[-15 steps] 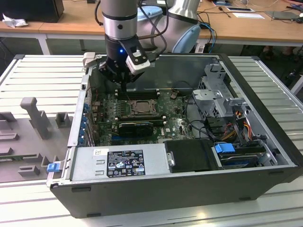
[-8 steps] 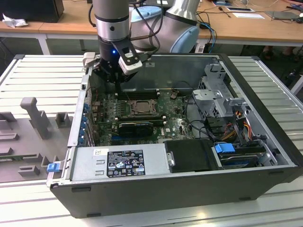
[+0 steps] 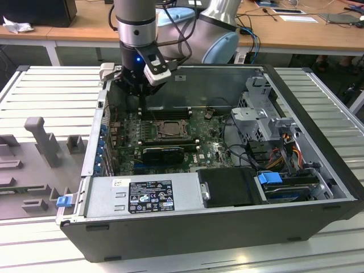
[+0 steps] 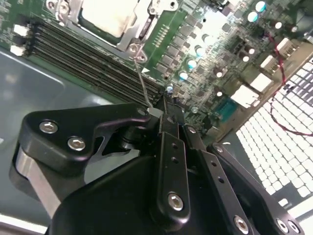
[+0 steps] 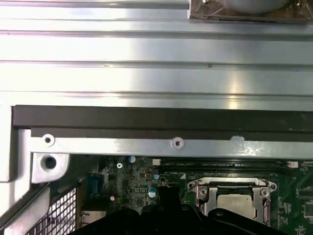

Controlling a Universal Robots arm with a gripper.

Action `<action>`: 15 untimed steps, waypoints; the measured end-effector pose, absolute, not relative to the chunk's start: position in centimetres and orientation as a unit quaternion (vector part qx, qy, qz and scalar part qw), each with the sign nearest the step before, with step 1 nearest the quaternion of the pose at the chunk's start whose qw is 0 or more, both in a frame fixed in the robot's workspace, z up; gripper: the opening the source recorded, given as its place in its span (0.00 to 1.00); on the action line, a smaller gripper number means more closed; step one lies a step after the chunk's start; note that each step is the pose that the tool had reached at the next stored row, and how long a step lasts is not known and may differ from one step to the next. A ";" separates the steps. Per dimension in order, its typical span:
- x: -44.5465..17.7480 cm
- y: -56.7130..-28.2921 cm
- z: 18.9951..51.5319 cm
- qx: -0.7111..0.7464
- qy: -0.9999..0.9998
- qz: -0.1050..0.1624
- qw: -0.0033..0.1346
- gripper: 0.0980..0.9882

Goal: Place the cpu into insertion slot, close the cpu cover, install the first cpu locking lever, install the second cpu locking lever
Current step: 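Install the first cpu locking lever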

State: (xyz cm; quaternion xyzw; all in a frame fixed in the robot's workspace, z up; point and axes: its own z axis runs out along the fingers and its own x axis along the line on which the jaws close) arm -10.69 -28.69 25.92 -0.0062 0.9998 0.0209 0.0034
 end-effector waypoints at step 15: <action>-5.5 -28.7 25.1 -0.007 0.999 0.042 0.004 0.01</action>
